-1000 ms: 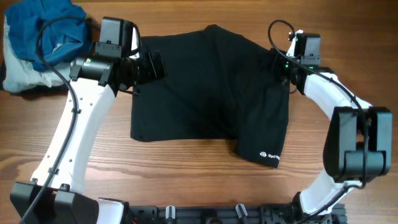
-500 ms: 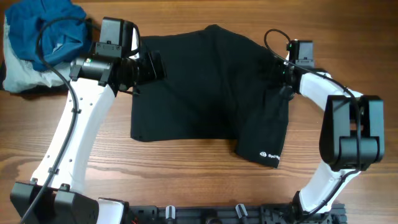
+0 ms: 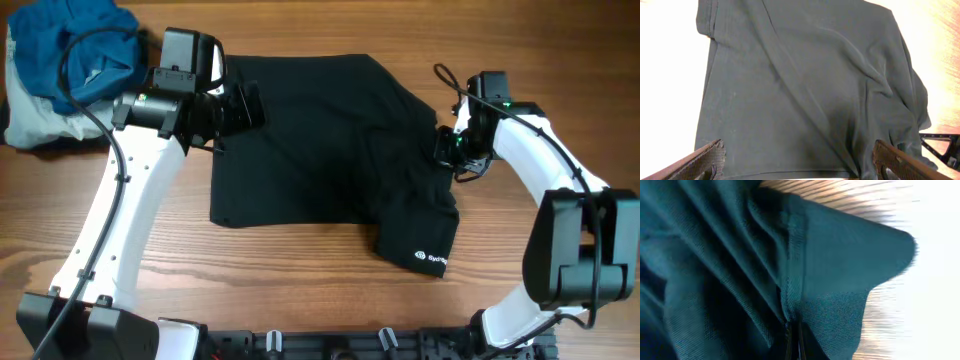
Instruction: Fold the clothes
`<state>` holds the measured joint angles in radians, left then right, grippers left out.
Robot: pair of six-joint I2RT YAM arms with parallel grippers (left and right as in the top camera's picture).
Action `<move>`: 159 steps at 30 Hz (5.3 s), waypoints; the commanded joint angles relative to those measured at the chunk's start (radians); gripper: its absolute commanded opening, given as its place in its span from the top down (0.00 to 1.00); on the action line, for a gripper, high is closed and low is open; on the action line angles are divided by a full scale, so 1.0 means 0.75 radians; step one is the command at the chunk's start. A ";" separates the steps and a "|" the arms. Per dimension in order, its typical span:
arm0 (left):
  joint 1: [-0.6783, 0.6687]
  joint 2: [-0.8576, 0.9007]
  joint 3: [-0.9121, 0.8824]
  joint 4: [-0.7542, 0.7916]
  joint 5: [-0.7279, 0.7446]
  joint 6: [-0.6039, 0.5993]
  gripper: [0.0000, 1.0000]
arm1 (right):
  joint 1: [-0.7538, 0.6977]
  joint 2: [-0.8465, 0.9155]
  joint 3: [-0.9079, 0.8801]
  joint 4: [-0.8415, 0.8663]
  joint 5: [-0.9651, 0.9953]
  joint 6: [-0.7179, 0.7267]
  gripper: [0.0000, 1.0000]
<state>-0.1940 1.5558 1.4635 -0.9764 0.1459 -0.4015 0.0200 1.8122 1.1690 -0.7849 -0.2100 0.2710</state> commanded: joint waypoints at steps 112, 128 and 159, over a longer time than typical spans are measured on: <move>0.004 -0.005 0.009 -0.011 -0.043 0.007 0.05 | 0.170 0.585 0.621 0.423 -0.832 -0.178 0.77; 0.004 -0.005 0.009 -0.002 -0.043 0.007 0.05 | 0.106 0.495 1.038 0.310 -0.387 -0.254 0.96; 0.004 -0.016 0.009 -0.273 -0.050 -0.031 0.25 | 0.033 0.133 1.122 -0.191 -0.143 -0.224 0.00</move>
<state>-0.1940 1.5558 1.4635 -1.0954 0.1181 -0.4007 0.0448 2.0228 1.9923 -0.8471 -0.2184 0.0628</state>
